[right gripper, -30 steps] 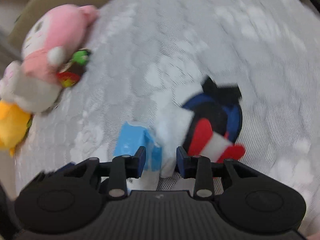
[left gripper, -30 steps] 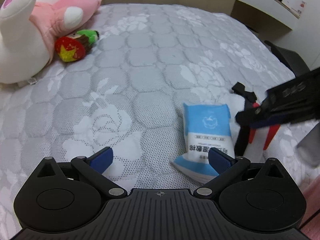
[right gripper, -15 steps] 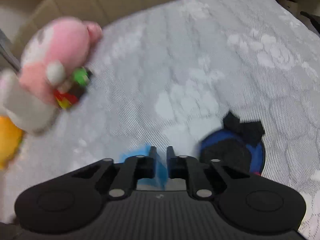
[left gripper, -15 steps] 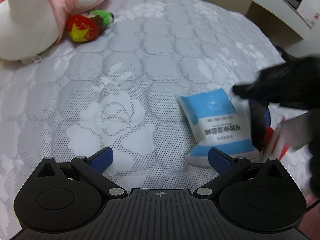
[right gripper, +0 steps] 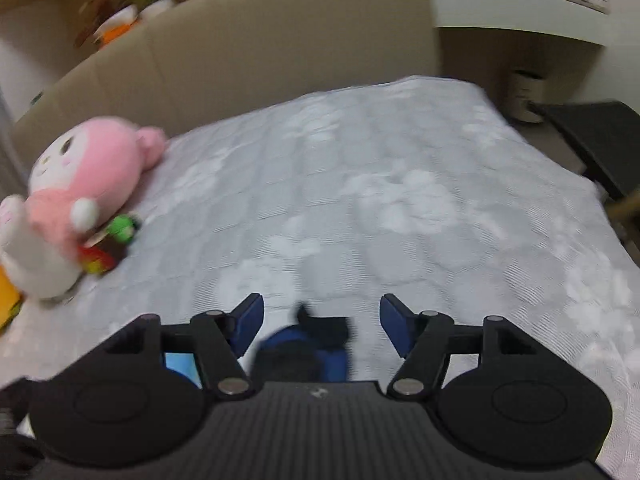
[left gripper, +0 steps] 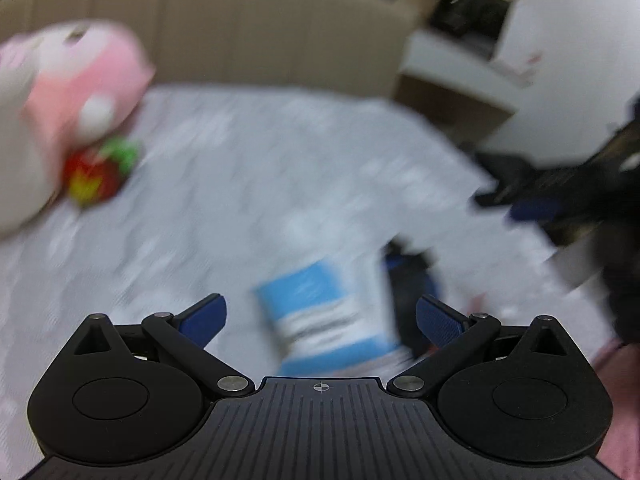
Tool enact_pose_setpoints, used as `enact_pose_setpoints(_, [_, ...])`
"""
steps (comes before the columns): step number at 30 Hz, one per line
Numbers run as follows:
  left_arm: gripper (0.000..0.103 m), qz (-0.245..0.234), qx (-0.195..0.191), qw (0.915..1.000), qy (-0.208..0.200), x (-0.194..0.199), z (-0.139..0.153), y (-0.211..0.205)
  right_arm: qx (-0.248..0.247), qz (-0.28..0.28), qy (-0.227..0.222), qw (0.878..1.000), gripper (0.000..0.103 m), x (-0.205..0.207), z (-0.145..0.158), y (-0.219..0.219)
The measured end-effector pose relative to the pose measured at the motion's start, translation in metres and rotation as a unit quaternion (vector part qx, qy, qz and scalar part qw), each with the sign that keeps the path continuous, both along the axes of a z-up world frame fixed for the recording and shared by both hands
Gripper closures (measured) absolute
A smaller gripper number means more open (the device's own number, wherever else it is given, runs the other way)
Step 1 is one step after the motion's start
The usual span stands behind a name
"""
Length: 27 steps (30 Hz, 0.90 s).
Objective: Organize soft objects
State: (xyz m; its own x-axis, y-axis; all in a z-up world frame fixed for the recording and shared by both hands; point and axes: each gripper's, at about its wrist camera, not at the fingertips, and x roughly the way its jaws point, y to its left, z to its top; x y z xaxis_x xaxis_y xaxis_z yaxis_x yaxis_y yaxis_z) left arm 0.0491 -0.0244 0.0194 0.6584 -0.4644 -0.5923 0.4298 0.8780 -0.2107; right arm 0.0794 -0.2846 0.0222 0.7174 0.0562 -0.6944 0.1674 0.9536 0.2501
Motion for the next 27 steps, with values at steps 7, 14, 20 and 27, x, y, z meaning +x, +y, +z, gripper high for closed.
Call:
enact_pose_setpoints(7, [0.0, 0.003, 0.088, 0.9961, 0.008, 0.038, -0.019, -0.078, 0.118, -0.05, 0.009, 0.992, 0.031, -0.006, -0.032, -0.051])
enact_pose_setpoints(14, [0.0, 0.008, 0.04, 0.9951, 0.09, 0.078, -0.04, -0.096, 0.215, -0.038, 0.029, 0.975, 0.028, -0.002, -0.049, -0.075])
enact_pose_setpoints(20, [0.0, 0.009, -0.104, 0.9803, 0.168, 0.09, -0.027, -0.08, 0.264, -0.03, 0.017, 0.964, 0.021, -0.003, -0.048, -0.083])
enact_pose_setpoints(27, [0.0, 0.048, -0.069, 0.9734, 0.213, 0.108, -0.043, -0.089, 0.284, -0.05, 0.03, 0.957, 0.02, -0.001, -0.056, -0.093])
